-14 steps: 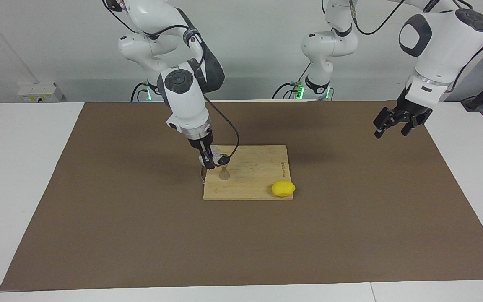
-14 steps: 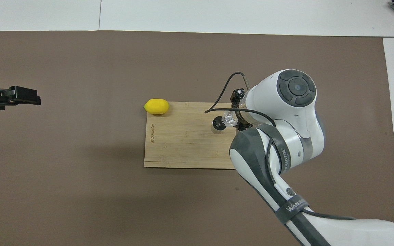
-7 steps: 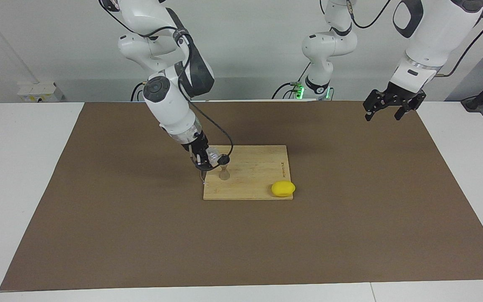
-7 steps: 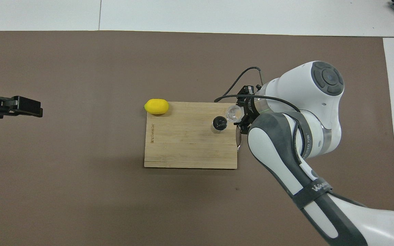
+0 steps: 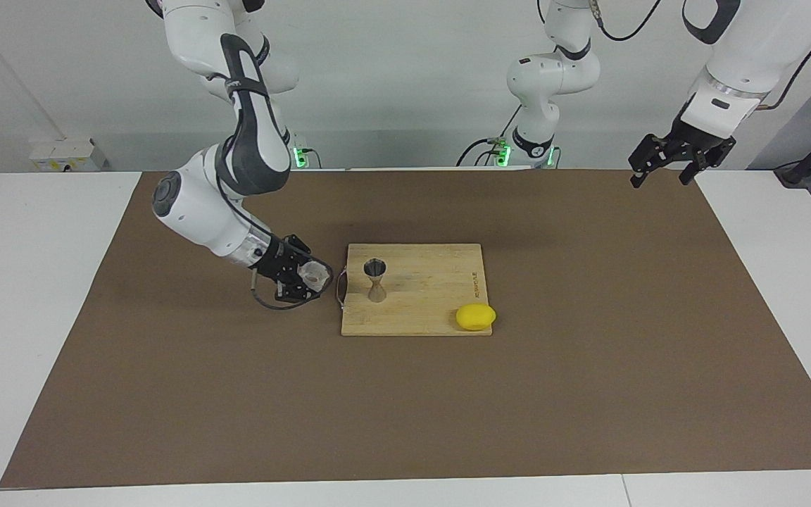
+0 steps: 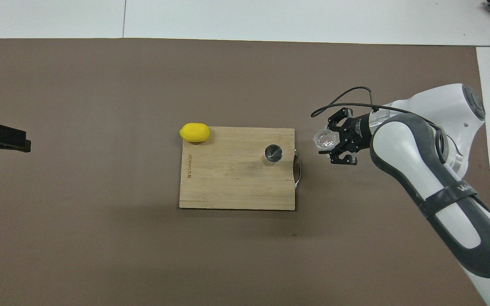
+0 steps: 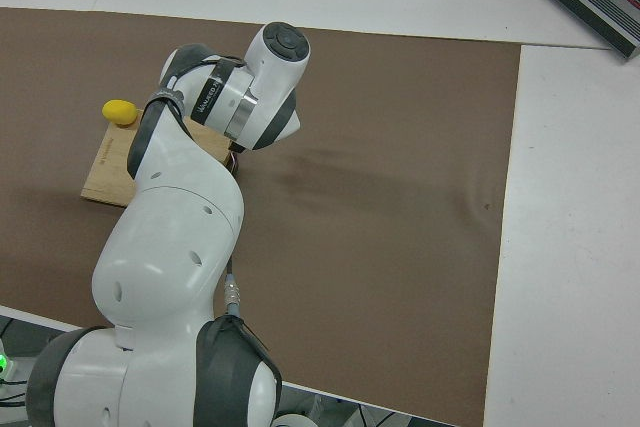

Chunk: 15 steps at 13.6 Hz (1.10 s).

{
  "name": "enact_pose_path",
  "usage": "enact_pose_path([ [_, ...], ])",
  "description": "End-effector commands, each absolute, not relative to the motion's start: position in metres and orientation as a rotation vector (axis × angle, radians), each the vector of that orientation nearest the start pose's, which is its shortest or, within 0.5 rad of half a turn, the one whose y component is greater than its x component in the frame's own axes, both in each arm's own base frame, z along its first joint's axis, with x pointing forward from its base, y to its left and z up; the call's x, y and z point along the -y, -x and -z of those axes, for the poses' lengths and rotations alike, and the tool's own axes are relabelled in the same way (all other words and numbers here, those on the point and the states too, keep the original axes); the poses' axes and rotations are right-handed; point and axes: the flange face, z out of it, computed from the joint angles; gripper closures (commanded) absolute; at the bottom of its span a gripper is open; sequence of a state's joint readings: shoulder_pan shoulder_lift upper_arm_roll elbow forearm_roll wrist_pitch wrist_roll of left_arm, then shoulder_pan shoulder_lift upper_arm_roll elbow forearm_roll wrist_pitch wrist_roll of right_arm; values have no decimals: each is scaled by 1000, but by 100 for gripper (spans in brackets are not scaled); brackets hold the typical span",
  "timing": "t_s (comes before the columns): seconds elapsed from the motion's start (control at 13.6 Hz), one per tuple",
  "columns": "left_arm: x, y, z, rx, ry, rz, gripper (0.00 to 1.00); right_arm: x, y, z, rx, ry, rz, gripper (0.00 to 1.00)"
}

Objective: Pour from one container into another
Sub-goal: 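Carry the glass back and set it on the table with the right gripper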

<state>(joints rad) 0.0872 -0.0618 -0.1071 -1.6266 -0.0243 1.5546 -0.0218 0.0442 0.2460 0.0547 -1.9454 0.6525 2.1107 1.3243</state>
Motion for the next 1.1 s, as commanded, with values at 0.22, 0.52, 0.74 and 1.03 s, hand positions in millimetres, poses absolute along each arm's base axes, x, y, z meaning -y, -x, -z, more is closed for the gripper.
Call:
enact_pose_path([
  [0.22,22,-524,-633,-22,3147,-37,0,22,-586,-296,-1830,1862,-681,100],
  [0.52,15,-524,-633,-2,3147,-37,0,75,-574,-253,-1738,1874,-714,100],
  [0.74,17,-524,-633,-7,3149,-37,0,97,-562,-250,-1711,1857,-754,100],
  [1.03,17,-524,-633,-7,3147,-37,0,111,-549,-239,-1753,1852,-693,0],
])
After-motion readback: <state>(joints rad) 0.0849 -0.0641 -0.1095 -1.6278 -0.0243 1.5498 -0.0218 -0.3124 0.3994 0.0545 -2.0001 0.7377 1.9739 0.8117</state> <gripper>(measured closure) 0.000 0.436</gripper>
